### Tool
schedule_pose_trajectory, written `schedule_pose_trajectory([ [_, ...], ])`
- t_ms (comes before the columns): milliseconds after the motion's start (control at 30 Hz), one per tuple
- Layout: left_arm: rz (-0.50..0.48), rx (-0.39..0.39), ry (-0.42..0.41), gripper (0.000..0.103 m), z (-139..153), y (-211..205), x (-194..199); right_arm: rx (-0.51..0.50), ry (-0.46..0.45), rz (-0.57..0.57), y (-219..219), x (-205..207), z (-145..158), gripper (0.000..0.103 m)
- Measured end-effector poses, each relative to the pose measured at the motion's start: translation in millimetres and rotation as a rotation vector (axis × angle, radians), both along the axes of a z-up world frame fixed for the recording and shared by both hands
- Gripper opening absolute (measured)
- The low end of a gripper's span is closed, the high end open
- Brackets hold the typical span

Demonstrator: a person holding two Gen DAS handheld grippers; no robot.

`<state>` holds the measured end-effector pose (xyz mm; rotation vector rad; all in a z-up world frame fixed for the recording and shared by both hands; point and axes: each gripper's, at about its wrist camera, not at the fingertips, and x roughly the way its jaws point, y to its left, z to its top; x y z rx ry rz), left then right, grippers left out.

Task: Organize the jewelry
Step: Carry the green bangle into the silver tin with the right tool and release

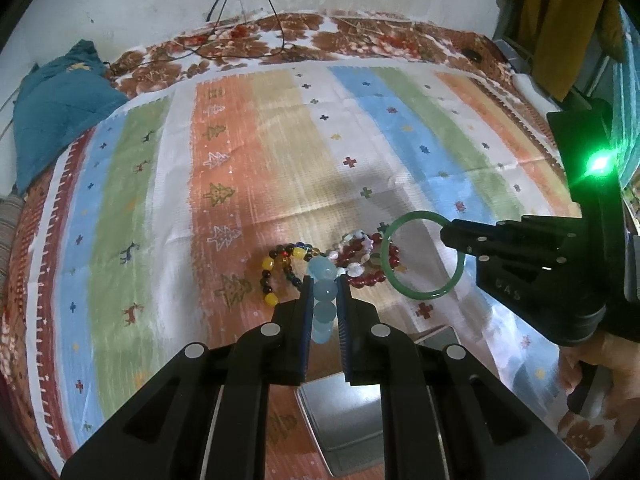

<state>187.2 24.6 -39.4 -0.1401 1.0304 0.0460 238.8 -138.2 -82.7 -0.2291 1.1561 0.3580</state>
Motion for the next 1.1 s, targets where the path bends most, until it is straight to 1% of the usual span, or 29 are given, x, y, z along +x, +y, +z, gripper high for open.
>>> schedule_pose_trajectory([
  [433,-0.007,-0.014,-0.053,0.011,17,-10,-31,0.019,-0.028,0.034,3,-36,20,0.009],
  [700,-0.010,-0.024,-0.054,0.011,16,-14,-45,0.029,-0.036,0.044,1,-56,26,0.009],
  [867,-0.009,-0.037,-0.070,0.011,20,-15,-57,0.033,-0.040,0.054,1,-70,28,0.009],
  [1100,-0.011,-0.034,-0.085,0.011,22,-20,-74,0.040,-0.042,0.069,0,-90,30,0.009],
])
